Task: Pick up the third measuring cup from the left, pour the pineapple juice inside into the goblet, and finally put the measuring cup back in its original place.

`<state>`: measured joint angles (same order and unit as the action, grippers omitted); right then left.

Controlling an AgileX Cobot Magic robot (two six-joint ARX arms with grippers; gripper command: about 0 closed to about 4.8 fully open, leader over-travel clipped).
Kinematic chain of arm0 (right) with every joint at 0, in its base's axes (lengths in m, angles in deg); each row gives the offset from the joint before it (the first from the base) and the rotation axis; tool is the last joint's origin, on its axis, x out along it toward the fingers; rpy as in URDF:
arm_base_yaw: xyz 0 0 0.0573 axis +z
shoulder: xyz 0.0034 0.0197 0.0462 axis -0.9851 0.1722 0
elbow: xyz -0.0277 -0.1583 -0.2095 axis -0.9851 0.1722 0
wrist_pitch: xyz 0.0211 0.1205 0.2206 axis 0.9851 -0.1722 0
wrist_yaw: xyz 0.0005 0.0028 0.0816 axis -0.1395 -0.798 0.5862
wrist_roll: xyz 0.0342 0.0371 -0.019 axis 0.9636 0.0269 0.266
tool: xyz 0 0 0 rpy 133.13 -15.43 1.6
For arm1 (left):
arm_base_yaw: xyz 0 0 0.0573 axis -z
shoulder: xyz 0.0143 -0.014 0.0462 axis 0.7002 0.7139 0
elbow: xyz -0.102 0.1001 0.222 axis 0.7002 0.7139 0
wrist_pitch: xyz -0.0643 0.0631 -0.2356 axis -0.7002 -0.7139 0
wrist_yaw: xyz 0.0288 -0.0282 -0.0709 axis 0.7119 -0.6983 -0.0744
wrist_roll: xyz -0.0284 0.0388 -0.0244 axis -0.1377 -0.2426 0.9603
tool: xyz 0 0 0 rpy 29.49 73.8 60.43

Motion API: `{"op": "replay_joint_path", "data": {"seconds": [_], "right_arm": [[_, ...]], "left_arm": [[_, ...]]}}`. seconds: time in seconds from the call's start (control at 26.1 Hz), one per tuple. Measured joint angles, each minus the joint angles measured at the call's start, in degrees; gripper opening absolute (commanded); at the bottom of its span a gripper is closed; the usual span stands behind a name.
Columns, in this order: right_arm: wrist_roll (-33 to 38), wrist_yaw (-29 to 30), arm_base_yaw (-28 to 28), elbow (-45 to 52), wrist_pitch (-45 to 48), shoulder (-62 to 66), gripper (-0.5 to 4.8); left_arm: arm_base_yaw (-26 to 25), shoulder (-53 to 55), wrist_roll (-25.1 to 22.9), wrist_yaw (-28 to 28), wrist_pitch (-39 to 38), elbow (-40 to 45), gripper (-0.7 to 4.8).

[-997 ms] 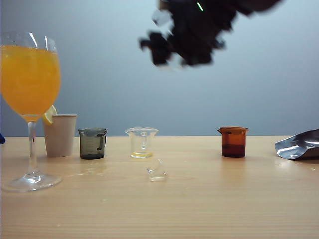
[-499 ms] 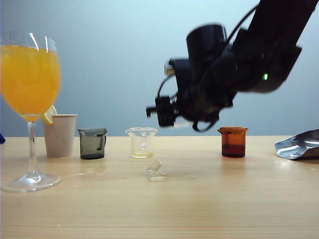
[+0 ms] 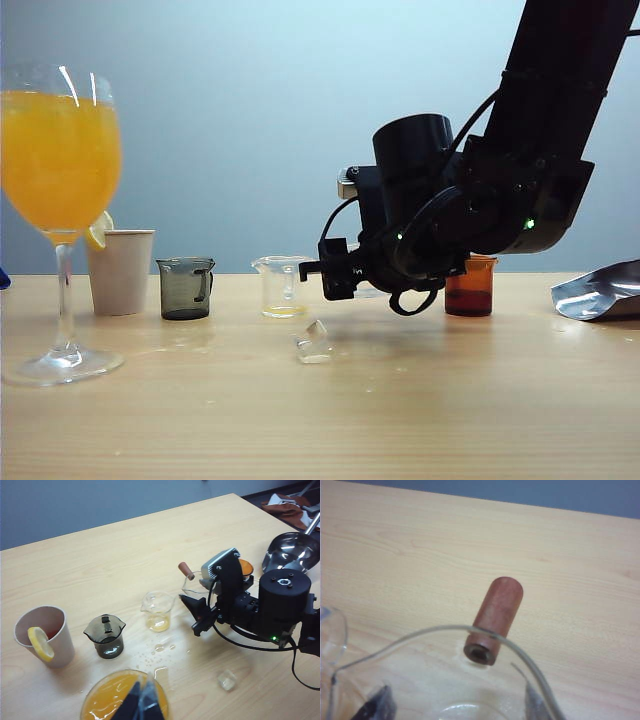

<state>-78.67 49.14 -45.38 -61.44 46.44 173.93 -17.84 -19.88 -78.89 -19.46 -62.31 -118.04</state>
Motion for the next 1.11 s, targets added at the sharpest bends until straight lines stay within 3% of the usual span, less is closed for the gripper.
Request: {"op": "replay_joint_path", "data": {"seconds": [0.19, 0.42, 1.04, 1.11], "right_arm": [[1.75, 0.42, -1.14, -0.33, 0.85, 1.53, 1.07], [4.04, 5.09, -4.17, -1.75, 1.27, 3.82, 1.07], [4.07, 9.90, -4.24, -1.99, 0.09, 3.80, 1.10], [4.07, 9.90, -4.24, -2.12, -0.46, 3.74, 2.00]], "left_arm": [[0.00, 0.31, -0.07, 0.13, 0.11, 0.00, -0.05], [0.00, 1.16, -0.09, 0.15, 0.28, 0.00, -0.05], [0.00, 2.38, -0.09, 0.15, 2.16, 0.00, -0.05], [0.00, 2.38, -0.09, 0.15, 2.14, 0.00, -0.05]]}}
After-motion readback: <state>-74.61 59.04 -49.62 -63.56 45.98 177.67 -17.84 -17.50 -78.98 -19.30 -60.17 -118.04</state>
